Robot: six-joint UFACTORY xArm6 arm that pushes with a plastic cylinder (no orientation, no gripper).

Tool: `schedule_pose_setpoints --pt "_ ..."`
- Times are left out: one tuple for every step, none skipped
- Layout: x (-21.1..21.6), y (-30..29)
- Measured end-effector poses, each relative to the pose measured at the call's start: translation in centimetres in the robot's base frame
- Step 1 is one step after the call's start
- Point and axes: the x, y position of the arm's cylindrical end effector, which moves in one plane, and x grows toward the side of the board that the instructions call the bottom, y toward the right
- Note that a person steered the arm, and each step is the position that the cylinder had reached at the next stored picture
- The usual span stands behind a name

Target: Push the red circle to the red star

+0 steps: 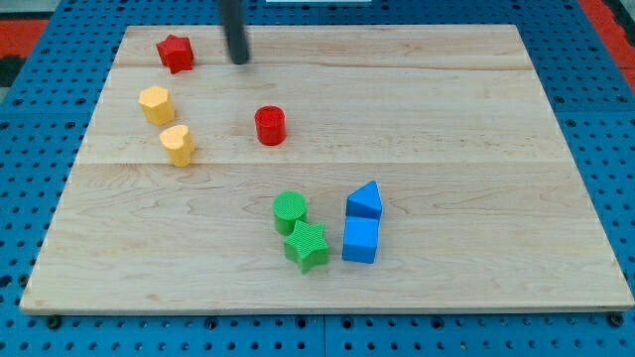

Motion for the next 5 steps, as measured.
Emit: schedule_pose_setpoints --pt "6.6 6.5" --pt "13.8 6.5" --pt "12.3 -1.4" --pt "9.1 -6.0" --pt "11.8 -4.9"
